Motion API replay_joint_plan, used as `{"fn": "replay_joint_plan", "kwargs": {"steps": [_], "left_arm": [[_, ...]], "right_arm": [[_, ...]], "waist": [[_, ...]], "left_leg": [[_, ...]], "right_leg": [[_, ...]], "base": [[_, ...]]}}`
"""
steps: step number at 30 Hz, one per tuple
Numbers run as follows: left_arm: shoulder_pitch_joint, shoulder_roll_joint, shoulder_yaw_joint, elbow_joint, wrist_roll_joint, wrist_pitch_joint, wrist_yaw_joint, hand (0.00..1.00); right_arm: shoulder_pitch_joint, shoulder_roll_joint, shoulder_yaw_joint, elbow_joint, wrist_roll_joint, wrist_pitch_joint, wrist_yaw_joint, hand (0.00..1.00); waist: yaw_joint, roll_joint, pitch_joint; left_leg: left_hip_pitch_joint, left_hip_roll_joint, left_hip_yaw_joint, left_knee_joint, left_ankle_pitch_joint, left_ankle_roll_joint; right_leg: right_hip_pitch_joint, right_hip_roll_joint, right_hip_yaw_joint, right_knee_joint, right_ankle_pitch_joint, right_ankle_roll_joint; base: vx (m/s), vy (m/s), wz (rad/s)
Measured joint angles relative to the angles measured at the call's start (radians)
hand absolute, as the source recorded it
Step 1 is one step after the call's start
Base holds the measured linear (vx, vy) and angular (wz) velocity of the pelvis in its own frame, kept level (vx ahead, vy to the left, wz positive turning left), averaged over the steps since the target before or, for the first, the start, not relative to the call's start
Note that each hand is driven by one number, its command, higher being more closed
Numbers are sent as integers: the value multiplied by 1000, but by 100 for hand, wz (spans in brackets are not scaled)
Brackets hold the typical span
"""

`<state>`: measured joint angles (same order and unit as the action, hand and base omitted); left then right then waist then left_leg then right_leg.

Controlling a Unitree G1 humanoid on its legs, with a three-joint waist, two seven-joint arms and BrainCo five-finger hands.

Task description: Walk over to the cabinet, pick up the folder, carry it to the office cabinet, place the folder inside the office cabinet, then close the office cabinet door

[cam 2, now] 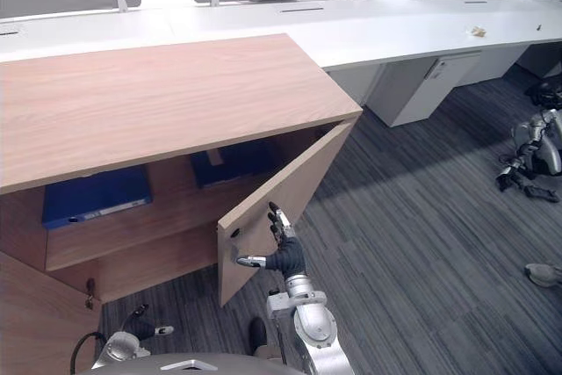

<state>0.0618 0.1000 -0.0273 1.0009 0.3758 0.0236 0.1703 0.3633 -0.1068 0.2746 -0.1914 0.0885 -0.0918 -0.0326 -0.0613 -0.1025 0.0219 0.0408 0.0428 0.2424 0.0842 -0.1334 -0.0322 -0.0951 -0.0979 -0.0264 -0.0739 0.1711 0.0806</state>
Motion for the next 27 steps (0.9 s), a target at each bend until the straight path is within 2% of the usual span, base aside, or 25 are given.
{"fn": "replay_joint_plan", "kwargs": {"steps": [8, 15, 20, 27], "left_arm": [[0, 1, -14, -2, -2, -2, 0, 0], [-7, 0, 13, -13, -33, -9, 1, 0], [-5, 2, 28, -23, -43, -9, 2, 0], [1, 17, 28, -35, -60, -9, 4, 0]], "right_arm": [[-135, -31, -11, 164, 4, 8, -13, 0], [-281, -69, -82, 269, 4, 7, -48, 0], [-331, -72, -117, 310, 1, -1, -83, 0], [-417, -71, -145, 427, -17, -2, -111, 0]], "waist": [[8, 9, 6], [42, 22, 14], [45, 43, 26], [55, 47, 33]], "left_leg": [[-18, -4, -42, 4, -5, 5], [-77, -20, -113, 4, 14, 10], [-111, -31, -172, 3, 25, 13], [-126, -33, -216, 0, 37, 12]], "right_leg": [[9, -8, -40, -6, -8, 6], [-11, -26, -111, -6, -16, 12], [-12, -38, -170, -6, -23, 15], [-8, -38, -211, -6, -33, 9]], "base": [[-15, -4, 15], [-31, -19, 32], [1, -7, 34], [1, -12, 18]]}}
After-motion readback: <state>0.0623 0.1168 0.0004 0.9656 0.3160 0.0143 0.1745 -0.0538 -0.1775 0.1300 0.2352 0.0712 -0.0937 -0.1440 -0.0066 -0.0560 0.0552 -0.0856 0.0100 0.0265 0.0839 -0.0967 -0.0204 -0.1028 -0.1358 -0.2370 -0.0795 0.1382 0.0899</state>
